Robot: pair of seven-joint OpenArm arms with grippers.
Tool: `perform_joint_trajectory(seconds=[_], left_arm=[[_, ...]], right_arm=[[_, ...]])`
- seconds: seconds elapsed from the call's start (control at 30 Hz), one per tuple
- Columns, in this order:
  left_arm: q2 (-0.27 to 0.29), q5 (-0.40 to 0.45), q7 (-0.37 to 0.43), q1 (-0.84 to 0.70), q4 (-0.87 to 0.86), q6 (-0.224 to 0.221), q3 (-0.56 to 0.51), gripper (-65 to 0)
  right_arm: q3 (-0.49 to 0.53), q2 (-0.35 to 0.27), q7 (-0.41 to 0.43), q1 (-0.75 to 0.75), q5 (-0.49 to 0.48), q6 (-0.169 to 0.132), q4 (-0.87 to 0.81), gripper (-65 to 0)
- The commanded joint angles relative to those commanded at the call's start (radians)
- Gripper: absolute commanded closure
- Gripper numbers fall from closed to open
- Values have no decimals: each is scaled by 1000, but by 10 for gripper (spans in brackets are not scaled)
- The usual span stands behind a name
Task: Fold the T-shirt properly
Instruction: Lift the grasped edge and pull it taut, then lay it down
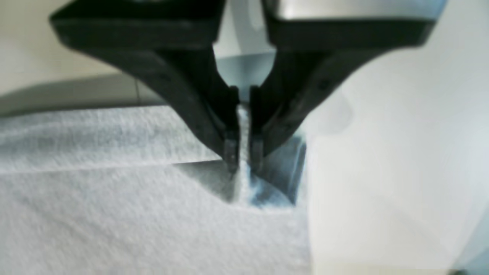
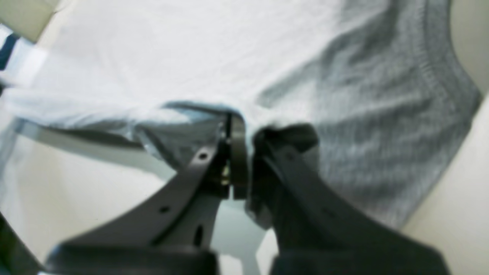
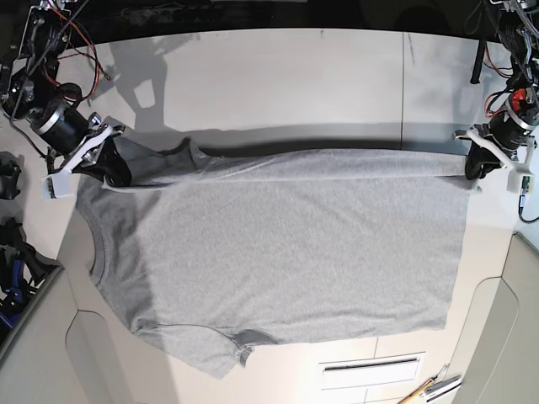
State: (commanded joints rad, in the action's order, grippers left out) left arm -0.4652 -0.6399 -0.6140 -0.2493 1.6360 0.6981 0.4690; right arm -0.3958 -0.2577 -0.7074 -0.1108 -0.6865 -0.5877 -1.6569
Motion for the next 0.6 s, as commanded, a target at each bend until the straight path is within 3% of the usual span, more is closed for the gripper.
perform_joint_trajectory(seconds=[0.3,0.57,0.6], left_arm=[[0,5,12,207,-252,0,-55,0],[0,16,19,254,-264,0,-58,0],[0,17,19,254,-264,0,-58,-62]], right_arm=[[125,0,0,274,96,1,235,0],[215,1,0,428,157,8,388,0],[215,0,0,432,158,8,397,0]])
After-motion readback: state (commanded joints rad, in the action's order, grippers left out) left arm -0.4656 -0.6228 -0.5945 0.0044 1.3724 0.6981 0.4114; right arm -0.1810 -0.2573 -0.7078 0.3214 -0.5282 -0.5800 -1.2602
